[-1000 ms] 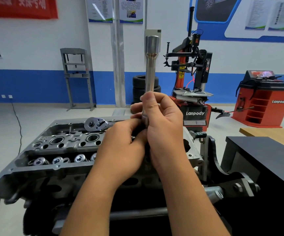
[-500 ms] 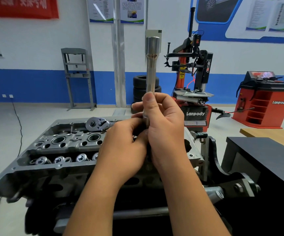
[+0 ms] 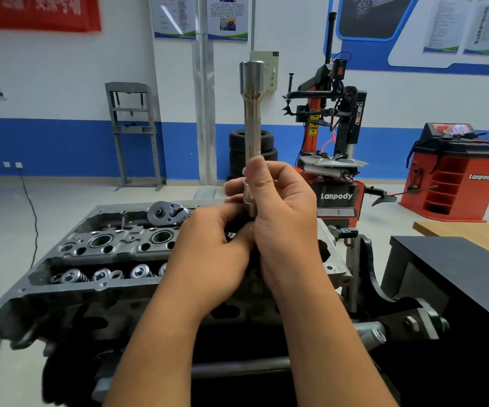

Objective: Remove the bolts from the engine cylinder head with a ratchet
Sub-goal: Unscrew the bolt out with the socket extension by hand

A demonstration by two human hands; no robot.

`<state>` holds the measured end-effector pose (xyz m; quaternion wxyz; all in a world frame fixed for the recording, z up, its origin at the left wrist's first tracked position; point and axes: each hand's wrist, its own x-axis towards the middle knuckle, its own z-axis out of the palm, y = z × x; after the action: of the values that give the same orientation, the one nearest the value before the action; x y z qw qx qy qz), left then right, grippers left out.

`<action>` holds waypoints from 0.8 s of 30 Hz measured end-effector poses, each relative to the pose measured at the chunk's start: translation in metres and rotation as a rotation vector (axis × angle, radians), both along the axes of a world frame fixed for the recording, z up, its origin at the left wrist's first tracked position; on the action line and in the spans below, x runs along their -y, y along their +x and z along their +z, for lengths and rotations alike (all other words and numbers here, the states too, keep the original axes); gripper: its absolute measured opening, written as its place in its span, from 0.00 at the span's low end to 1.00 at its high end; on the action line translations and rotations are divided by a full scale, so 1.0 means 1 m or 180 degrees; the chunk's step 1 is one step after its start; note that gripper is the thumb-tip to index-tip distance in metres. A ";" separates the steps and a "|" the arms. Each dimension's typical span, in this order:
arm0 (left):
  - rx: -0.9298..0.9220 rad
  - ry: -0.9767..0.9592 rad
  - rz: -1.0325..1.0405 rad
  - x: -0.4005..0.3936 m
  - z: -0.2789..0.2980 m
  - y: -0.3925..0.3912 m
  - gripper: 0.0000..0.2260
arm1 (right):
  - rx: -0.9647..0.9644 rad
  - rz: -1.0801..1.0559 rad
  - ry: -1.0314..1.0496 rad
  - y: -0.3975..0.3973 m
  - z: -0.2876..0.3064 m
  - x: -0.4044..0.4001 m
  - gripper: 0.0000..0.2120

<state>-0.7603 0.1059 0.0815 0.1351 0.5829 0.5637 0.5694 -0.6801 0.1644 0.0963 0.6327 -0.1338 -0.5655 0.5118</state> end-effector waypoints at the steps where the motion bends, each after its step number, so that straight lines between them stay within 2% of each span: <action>1: -0.0003 0.0008 0.0034 0.000 0.000 0.000 0.11 | 0.0010 0.0013 -0.0022 0.000 0.000 0.000 0.13; 4: -0.0095 0.0117 0.0344 -0.003 -0.003 0.002 0.12 | 0.0002 0.0121 -0.0087 0.000 0.000 -0.001 0.14; 7: -0.0162 0.0179 0.0605 -0.004 -0.003 0.005 0.18 | -0.0052 0.0142 -0.0070 0.000 -0.001 -0.001 0.13; 14: -0.0109 0.0102 0.0083 -0.003 -0.001 0.000 0.13 | -0.0031 0.0071 0.0019 -0.001 -0.002 -0.002 0.09; 18: -0.0079 0.0173 0.0431 -0.003 -0.003 0.003 0.11 | 0.0020 0.0156 -0.0070 -0.001 -0.001 -0.002 0.14; 21: -0.0115 0.0161 0.0692 -0.003 -0.004 0.004 0.14 | -0.0084 0.0218 -0.0091 -0.001 -0.001 -0.001 0.11; 24: -0.0253 0.0155 0.0565 -0.004 -0.003 0.002 0.15 | -0.0119 0.0139 -0.0040 0.000 -0.002 -0.001 0.13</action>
<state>-0.7584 0.1096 0.0786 0.0475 0.5559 0.6040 0.5692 -0.6806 0.1651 0.0943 0.6310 -0.1157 -0.5531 0.5314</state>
